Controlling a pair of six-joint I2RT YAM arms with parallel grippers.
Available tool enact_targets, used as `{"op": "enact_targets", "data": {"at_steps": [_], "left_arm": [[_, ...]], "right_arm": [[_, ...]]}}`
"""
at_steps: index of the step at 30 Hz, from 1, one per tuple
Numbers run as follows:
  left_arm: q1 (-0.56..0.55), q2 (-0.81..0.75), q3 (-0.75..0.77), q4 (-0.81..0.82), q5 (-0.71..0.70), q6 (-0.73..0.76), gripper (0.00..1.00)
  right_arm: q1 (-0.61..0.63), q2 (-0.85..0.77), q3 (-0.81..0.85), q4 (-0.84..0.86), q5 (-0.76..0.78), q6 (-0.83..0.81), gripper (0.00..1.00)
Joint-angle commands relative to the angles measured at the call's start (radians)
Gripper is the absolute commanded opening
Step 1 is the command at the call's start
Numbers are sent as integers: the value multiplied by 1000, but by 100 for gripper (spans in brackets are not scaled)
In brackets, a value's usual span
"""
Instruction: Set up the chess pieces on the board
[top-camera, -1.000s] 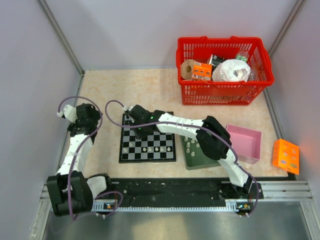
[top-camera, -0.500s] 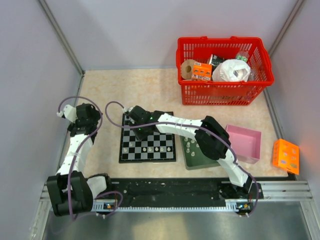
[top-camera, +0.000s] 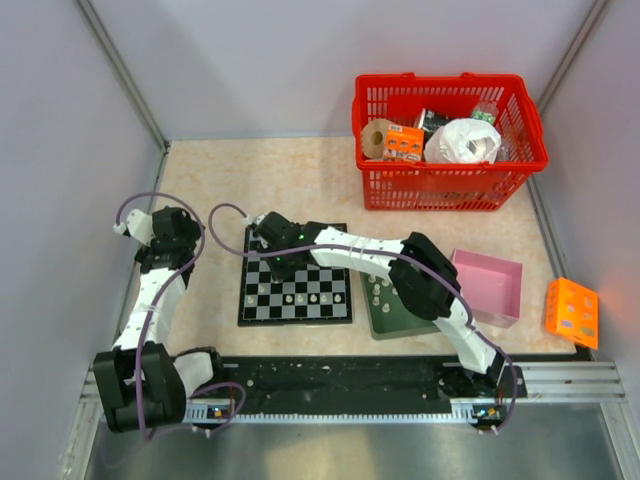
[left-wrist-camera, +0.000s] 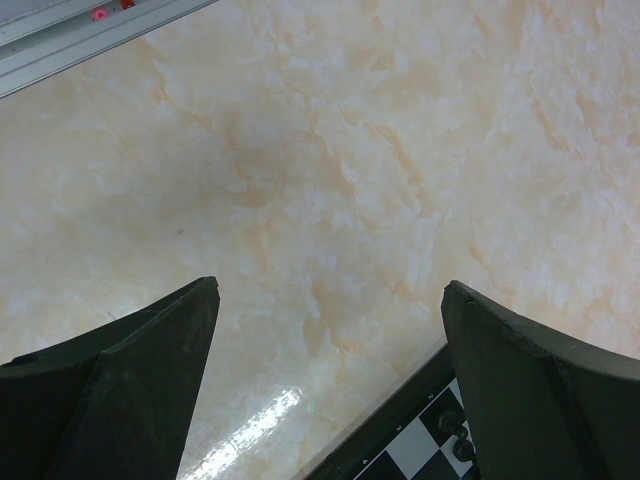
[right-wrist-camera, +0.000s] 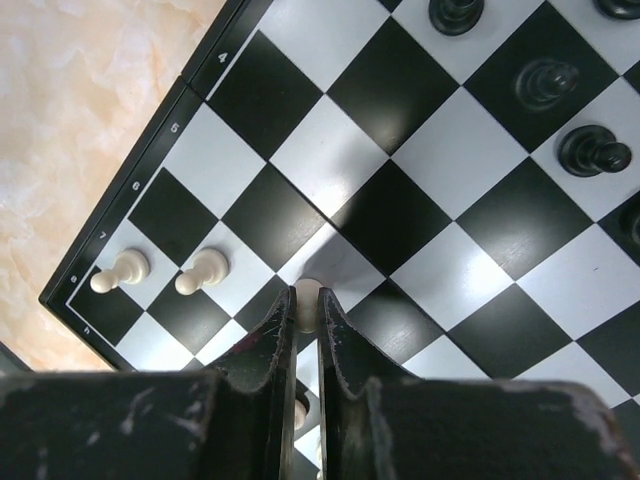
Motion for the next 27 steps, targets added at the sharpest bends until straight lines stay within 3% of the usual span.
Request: {"op": "enact_targets", "data": {"at_steps": [1,7,19,27], "left_arm": [[5,-26,3,40,-11,-4,98],[5,-28,0,42,-3,-6,98],[7,-31,-6,48,5,-7,98],[7,-31,-2,45,-2,-7,98]], "right_arm": [[44,-68,-33,8,-8,-12,4],[95,-95,-95,-8,75,18,4],[112,-108,-142,2,86,34,5],[112,-115,-135,11,54,25,15]]}}
